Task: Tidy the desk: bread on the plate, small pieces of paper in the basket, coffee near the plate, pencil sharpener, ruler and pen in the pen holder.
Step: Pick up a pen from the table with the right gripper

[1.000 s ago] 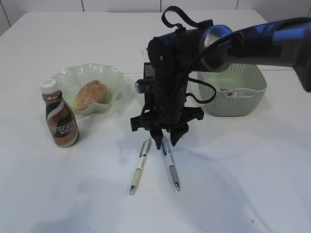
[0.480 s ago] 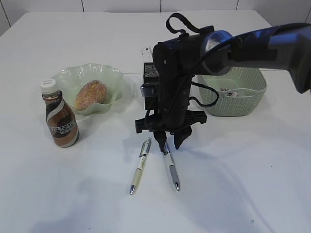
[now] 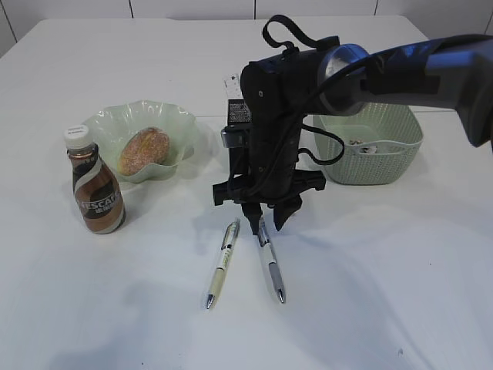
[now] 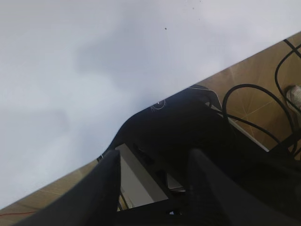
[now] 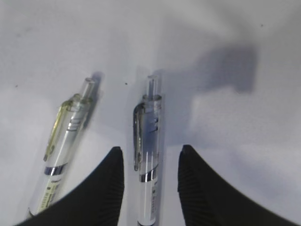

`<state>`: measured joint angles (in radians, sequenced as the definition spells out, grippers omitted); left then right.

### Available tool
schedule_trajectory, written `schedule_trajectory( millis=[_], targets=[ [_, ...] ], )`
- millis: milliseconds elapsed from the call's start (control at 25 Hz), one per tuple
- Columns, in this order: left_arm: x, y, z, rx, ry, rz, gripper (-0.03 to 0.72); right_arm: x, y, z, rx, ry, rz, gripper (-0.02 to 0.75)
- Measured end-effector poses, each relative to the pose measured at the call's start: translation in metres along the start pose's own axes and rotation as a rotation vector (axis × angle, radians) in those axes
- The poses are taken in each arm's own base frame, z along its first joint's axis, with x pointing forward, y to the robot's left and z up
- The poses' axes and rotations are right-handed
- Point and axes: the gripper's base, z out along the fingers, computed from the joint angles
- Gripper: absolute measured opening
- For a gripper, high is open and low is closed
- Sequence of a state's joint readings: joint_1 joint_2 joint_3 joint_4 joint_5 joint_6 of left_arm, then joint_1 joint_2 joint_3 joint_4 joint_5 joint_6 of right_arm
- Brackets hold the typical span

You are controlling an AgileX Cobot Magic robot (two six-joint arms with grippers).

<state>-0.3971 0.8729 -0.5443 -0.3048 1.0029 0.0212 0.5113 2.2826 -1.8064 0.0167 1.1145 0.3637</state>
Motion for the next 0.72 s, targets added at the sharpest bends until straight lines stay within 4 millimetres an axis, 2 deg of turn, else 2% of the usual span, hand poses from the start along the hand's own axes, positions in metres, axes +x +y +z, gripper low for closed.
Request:
schedule_trajectory(
  millis=[560, 720],
  targets=[
    [0.0000, 0.0000, 0.0000, 0.000, 0.000, 0.000, 0.328, -0.0025, 0.0004, 0.0011, -0.003, -0.022, 0.007, 0.318],
    [0.0000, 0.0000, 0.0000, 0.000, 0.000, 0.000, 0.328, -0.0025, 0.0003, 0.0087, 0.003, -0.007, 0.007, 0.317]
  ],
)
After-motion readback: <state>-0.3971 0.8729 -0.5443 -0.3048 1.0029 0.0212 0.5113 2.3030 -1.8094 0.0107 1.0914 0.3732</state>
